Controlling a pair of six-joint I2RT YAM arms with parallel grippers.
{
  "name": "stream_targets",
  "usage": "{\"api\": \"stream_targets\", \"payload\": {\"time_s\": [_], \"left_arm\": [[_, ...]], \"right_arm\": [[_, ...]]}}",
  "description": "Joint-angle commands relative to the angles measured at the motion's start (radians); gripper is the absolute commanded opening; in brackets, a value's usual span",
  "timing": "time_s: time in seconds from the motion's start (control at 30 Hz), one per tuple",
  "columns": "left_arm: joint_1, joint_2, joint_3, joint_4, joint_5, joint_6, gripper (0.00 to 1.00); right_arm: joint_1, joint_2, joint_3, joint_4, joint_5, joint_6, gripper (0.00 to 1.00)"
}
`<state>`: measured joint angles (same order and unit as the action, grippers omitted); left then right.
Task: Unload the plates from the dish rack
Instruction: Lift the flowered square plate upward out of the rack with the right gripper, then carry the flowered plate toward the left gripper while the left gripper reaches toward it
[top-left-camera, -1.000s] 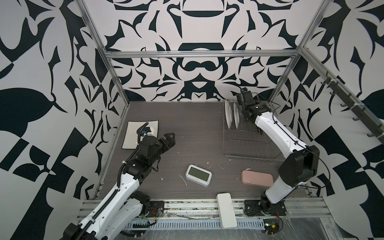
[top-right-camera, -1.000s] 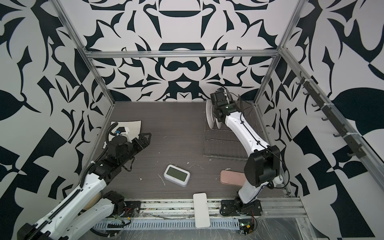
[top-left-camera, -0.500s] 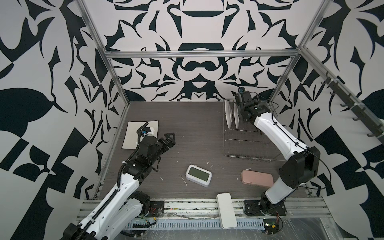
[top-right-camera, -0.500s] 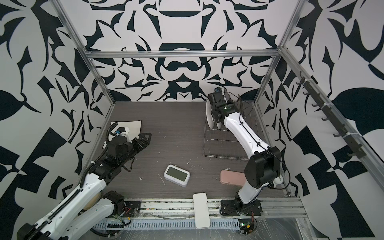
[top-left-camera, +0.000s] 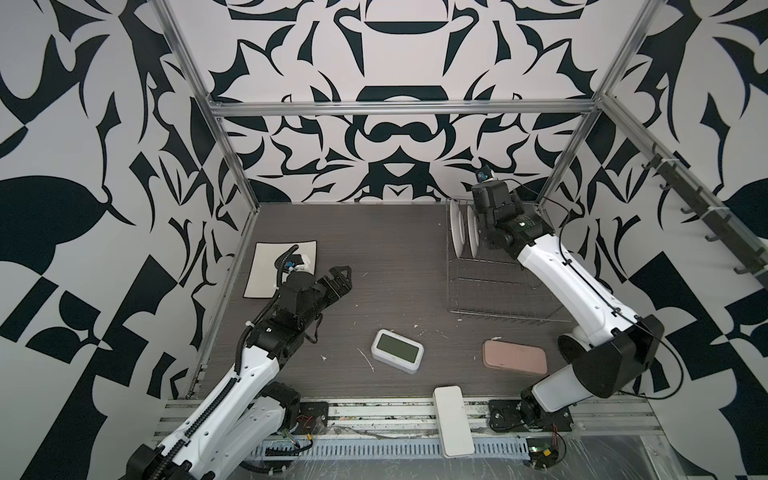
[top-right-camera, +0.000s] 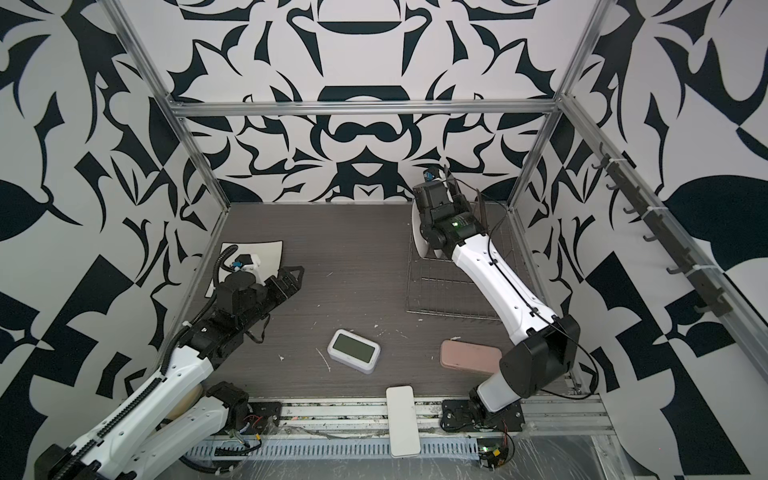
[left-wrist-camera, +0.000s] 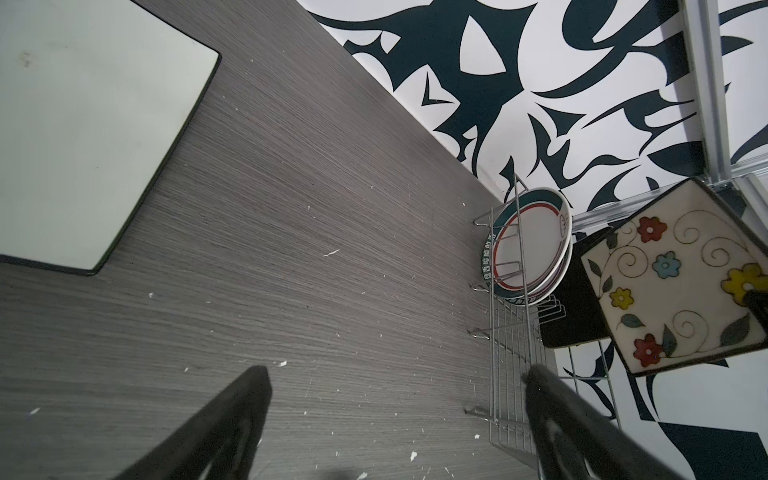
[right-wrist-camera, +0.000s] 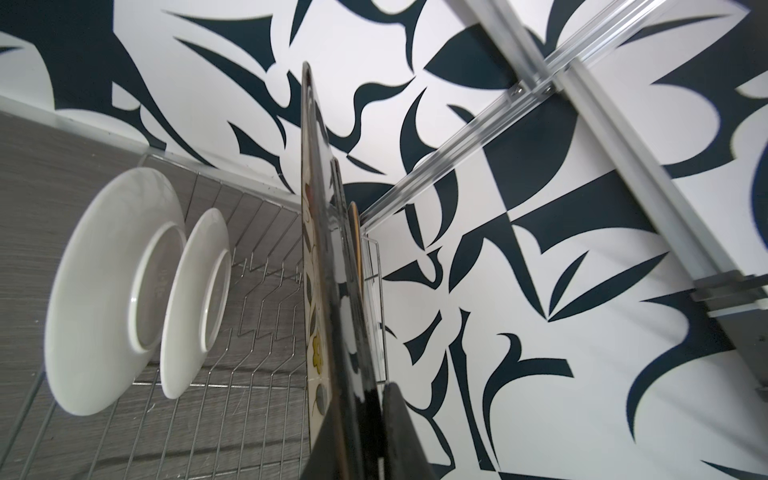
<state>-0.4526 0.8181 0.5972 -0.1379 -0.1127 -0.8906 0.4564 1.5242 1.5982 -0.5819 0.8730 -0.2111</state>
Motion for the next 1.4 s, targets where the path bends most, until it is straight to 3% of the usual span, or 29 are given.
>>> {"api": "stream_targets", "payload": {"time_s": [0.0,0.6,1.1,1.37], "left_arm": [[-0.005,0.006,0.01,0.02,0.002,-0.003,0.99],[-0.028,0.019,0.019,0.026,-0.008,-0.007,0.99],[-0.04,0.015,0.06,-0.02,-0.018,0.015,1.0],[-0.04,0.03,0.084,-0.043,0.023,0.018,1.0]], "right_arm": [[0.03,-0.079,0.087,0.197,0.141,-0.039,0.0],[0.261,-0.143,0.158,0.324,0.264,-0.191,0.0],[0.487,-0.108,0.254,0.258,0.231,-0.037,0.0],[0.513,-0.055,0.255,0.19,0.096,0.184,0.0]]}}
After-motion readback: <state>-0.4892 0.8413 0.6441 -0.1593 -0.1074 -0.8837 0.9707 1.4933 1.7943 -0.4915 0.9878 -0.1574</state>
